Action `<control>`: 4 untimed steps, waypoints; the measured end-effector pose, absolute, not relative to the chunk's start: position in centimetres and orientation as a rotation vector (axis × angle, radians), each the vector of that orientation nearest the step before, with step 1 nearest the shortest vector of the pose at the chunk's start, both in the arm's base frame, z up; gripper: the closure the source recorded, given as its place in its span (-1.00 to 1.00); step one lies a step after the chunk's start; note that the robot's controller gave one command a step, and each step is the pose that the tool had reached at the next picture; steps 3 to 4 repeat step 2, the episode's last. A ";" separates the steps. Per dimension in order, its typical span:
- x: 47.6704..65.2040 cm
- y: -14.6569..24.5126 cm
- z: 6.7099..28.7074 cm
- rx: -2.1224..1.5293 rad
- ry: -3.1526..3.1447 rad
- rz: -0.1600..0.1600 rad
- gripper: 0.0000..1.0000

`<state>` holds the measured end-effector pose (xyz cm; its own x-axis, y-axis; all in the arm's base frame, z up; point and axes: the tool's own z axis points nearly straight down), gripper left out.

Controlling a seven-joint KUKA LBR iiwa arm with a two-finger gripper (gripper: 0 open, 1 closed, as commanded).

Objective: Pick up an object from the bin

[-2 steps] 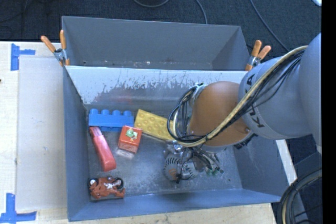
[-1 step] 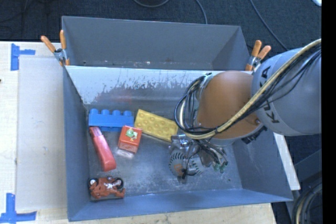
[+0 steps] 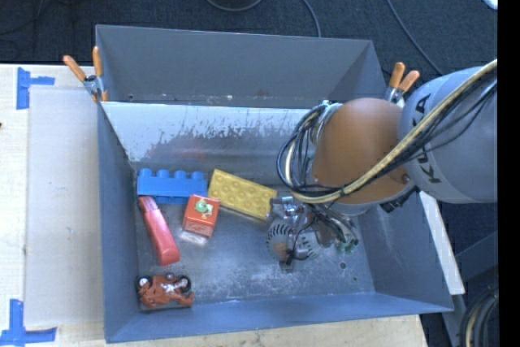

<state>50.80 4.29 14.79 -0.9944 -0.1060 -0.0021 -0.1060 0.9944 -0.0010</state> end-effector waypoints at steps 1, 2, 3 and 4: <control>50.0 4.9 15.5 -0.176 3.167 -0.002 1.00; 51.0 4.9 21.1 -0.144 3.152 -0.001 1.00; 51.0 4.9 21.1 -0.144 3.152 -0.001 1.00; 51.0 4.9 21.1 -0.144 3.152 -0.001 1.00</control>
Offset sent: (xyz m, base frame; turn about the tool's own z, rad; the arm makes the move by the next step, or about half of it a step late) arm 0.0138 0.0029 0.1372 0.0554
